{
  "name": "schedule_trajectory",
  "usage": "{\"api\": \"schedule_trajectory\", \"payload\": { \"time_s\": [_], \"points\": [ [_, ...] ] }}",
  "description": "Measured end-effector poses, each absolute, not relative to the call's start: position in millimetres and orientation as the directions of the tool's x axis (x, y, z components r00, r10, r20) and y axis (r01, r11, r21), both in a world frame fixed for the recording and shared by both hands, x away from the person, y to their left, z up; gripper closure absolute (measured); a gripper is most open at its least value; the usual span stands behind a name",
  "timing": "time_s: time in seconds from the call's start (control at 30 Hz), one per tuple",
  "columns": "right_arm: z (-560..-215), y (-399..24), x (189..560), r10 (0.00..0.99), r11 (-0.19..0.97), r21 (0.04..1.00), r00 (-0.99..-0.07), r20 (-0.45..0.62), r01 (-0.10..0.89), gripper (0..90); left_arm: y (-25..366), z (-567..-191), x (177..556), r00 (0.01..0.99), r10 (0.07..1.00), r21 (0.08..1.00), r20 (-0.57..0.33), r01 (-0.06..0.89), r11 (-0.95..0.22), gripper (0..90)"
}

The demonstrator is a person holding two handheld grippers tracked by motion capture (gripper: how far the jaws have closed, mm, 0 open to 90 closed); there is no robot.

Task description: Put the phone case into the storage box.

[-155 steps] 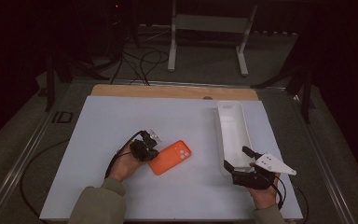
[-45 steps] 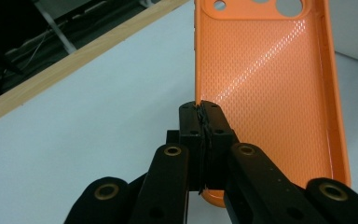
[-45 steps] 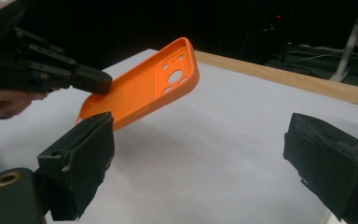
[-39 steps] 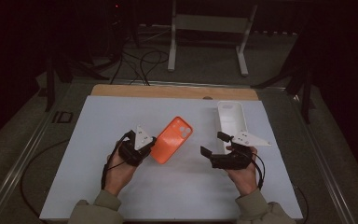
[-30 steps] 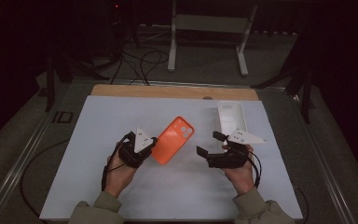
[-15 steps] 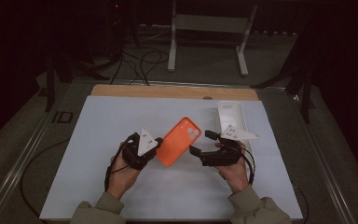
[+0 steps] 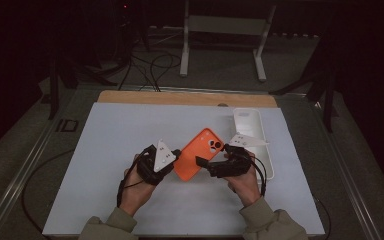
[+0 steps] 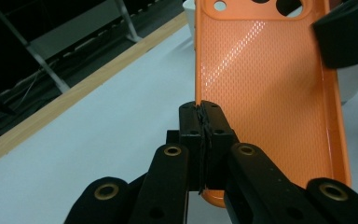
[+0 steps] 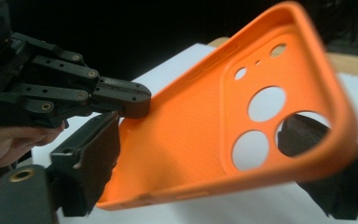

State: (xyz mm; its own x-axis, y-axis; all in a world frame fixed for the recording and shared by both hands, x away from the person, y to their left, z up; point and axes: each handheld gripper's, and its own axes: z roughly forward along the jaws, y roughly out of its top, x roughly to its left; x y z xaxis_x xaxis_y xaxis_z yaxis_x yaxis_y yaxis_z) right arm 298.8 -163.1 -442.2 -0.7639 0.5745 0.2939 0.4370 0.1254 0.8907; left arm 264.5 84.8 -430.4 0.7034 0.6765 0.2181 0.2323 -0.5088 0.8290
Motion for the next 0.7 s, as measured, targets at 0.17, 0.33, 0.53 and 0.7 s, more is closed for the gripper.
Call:
{"api": "schedule_trajectory", "payload": {
  "time_s": [0.17,0.33,0.53,0.7],
  "points": [
    [-446.3,-163.5,301.1,0.522,0.099,0.859,-0.761,0.384,0.502,28.6,83.7,-429.6,260.7,0.708,0.671,0.837,0.221,0.216,-0.503,89.8],
    [-446.9,-167.3,303.0,0.489,0.053,0.827,-0.737,0.467,0.559,45.5,82.7,-428.6,258.2,0.714,0.668,0.846,0.212,0.209,-0.491,89.8],
    [-446.4,-168.8,300.9,0.485,0.066,0.813,-0.731,0.481,0.578,69.0,82.4,-431.9,257.2,0.716,0.665,0.845,0.212,0.208,-0.492,89.7],
    [-447.1,-169.3,301.6,0.472,0.054,0.792,-0.715,0.516,0.608,75.7,83.7,-434.8,257.6,0.716,0.665,0.845,0.211,0.209,-0.492,89.7]
  ]
}}
